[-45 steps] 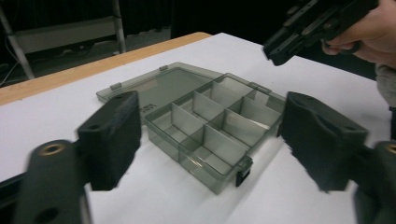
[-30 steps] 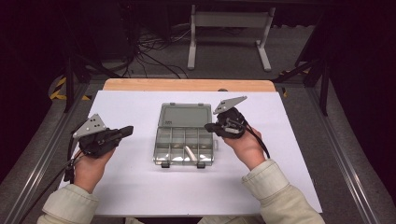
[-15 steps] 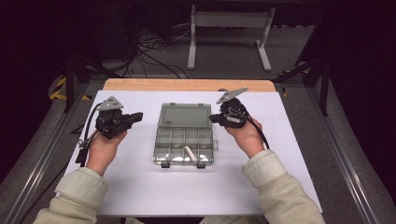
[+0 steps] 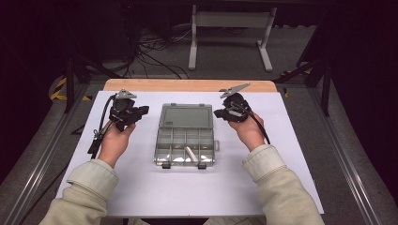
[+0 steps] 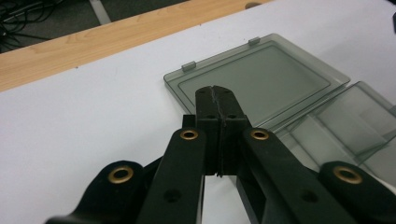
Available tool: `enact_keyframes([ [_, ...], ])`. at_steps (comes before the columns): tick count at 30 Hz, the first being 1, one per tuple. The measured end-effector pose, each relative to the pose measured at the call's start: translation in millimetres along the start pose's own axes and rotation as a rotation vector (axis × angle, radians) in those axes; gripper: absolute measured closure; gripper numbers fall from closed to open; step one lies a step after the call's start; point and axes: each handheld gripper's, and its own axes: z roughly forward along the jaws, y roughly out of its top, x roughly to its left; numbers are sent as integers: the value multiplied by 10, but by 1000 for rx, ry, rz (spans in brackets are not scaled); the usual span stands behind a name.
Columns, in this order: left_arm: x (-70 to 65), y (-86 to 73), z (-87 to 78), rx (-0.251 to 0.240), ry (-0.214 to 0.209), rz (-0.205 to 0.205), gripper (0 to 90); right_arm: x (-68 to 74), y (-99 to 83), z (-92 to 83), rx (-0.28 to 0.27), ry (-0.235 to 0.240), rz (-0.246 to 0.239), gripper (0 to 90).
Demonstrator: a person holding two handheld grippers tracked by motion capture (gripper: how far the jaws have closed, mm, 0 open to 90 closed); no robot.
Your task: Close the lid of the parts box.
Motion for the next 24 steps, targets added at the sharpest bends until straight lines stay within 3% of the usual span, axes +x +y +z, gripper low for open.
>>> enact_keyframes([
  [7,69,6,145,32,22,11,899,-55,-5,96,10,-17,6,900],
  [12,136,3,228,42,11,-38,898,-104,19,192,36,-32,21,900],
  [21,204,-45,416,93,11,-64,898,-210,-14,316,58,-37,52,900],
  [24,195,-65,447,101,5,-51,898,-231,-36,347,69,-36,61,900],
])
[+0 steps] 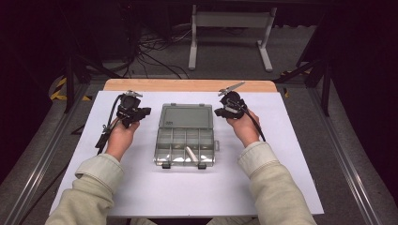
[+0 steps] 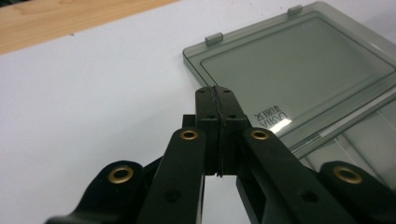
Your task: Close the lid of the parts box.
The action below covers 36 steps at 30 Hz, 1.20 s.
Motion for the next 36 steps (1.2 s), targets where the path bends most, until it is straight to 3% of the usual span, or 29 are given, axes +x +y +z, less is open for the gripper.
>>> enact_keyframes([
  [7,-29,-38,124,53,1,12,899,-9,-53,103,41,13,21,900],
  [13,-30,-76,223,91,-7,-2,899,-17,-112,186,69,21,30,900],
  [14,-21,-82,237,91,2,12,899,-17,-122,193,71,19,34,900],
  [18,-22,-116,305,111,-19,-10,899,-20,-159,234,82,27,41,900],
  [27,-4,-160,414,153,-21,7,899,-18,-214,310,110,39,51,900],
  [31,-6,-194,459,165,-44,-20,899,-22,-255,349,121,50,58,900],
  [32,3,-195,467,164,-43,-6,899,-21,-262,356,125,52,61,900],
  [36,-14,-209,495,175,-69,-18,899,-16,-279,381,130,60,56,900],
])
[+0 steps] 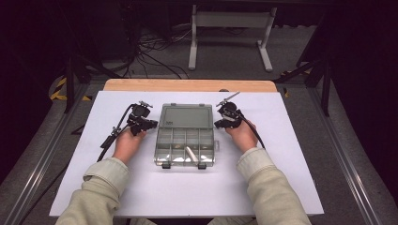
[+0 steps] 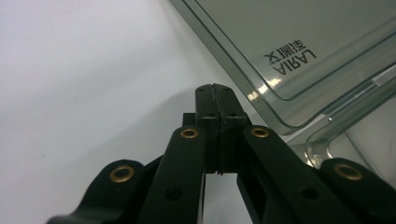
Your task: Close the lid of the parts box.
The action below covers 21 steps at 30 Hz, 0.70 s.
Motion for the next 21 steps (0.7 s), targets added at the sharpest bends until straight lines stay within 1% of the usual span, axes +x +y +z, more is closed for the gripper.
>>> enact_keyframes([
  [8,-10,-3,21,-1,-20,7,898,10,-8,34,12,6,-9,900],
  [10,-9,-1,22,0,-15,26,899,17,-5,39,9,8,-11,900],
  [12,-4,-2,21,-1,-18,27,899,24,-2,42,11,8,-22,900],
  [14,0,-4,21,-1,-21,31,899,23,-3,42,11,8,-20,900],
  [15,-6,-5,22,2,-24,26,899,21,-5,42,10,10,-22,900],
  [19,-6,-2,24,4,-21,29,899,26,-2,45,12,7,-26,900],
  [21,-17,1,25,7,-17,21,899,28,1,47,14,2,-25,900],
])
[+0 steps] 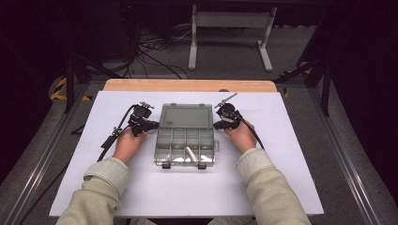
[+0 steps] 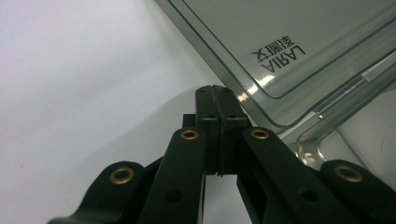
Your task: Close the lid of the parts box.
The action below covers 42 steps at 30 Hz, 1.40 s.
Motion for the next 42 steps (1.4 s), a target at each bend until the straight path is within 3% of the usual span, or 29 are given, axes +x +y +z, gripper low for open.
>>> enact_keyframes([
  [18,-29,29,36,-15,30,3,899,1,50,37,-11,-30,-22,900],
  [42,-28,33,46,-30,32,-34,899,4,83,84,-56,-64,26,900],
])
